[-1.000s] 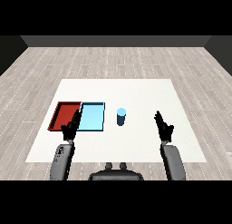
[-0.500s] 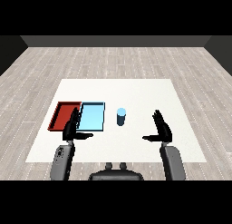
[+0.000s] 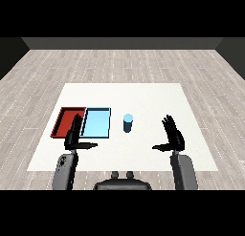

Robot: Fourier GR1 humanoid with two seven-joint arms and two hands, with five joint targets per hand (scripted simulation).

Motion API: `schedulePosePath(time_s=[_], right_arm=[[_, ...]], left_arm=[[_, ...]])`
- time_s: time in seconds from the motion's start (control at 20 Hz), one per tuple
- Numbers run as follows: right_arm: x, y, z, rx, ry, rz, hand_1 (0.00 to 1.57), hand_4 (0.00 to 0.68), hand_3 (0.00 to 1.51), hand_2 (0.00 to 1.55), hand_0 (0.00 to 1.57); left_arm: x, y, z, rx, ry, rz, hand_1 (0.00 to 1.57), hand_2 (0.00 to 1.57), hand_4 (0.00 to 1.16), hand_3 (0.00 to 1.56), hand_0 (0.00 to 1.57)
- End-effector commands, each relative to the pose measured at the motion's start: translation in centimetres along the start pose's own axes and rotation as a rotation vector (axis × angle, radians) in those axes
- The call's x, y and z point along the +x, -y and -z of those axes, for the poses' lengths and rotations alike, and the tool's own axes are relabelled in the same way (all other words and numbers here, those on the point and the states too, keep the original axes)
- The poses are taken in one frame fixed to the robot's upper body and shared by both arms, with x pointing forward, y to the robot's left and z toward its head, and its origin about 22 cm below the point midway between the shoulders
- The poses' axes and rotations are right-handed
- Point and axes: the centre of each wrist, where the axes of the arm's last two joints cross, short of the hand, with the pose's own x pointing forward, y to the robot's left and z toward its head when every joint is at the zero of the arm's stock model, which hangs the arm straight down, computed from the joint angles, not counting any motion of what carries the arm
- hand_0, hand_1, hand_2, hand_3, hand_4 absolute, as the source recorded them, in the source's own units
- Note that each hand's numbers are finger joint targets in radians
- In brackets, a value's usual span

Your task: Pick the blue can and put it in the blue box

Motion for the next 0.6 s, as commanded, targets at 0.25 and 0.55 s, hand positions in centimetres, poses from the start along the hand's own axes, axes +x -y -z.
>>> schedulePosePath(time_s=[0.25, 0.55], right_arm=[[-1.9, 2.7, 2.1, -0.026, -0.030, 0.073, 0.00, 0.000, 0.00, 0.00, 0.00], [-3.8, -2.5, 4.3, -0.038, -0.104, 0.106, 0.00, 0.000, 0.00, 0.00, 0.00]], left_arm=[[2.2, -0.7, -1.8, 0.016, 0.038, -0.047, 0.00, 0.00, 0.00, 0.00, 0.00], [1.7, 1.5, 0.3, 0.031, 0.039, -0.039, 0.00, 0.00, 0.00, 0.00, 0.00]])
